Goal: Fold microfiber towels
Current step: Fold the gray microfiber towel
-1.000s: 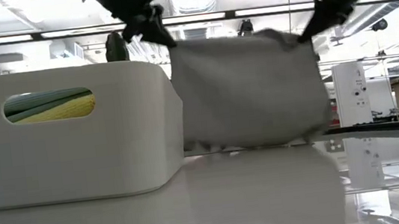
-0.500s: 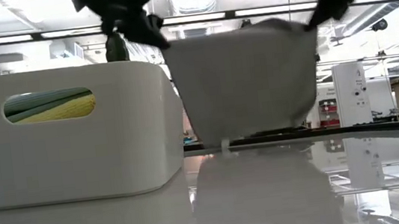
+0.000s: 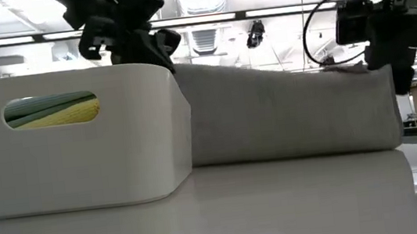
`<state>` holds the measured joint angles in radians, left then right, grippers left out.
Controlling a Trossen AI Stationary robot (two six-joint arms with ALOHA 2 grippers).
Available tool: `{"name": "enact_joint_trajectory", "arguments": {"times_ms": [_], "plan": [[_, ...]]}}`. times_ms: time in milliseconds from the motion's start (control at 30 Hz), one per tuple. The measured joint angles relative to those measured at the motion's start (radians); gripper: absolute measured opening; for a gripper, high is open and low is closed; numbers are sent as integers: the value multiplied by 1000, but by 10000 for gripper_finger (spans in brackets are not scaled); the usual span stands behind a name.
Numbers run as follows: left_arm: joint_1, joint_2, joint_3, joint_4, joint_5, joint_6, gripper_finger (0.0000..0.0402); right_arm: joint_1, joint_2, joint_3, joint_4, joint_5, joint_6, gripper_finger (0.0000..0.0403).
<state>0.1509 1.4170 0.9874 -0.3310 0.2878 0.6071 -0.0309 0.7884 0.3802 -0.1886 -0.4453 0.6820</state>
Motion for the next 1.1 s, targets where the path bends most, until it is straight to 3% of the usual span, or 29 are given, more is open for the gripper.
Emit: {"name": "enact_joint_trajectory", "arguments": {"times_ms": [267,433,833,1100], "plan": [[41,103,17,45,-23,-2,0,-16,110,-13,-11,144,41,8],[74,162,61,51,-245,-24,0,-35,172,35,-117,229,43,8],[119,269,66,126,-264,-25,0,-51,214,131,-271,392,51,8],[118,298,66,152,-362,-25,0,-60,253,142,-279,425,81,11]]}}
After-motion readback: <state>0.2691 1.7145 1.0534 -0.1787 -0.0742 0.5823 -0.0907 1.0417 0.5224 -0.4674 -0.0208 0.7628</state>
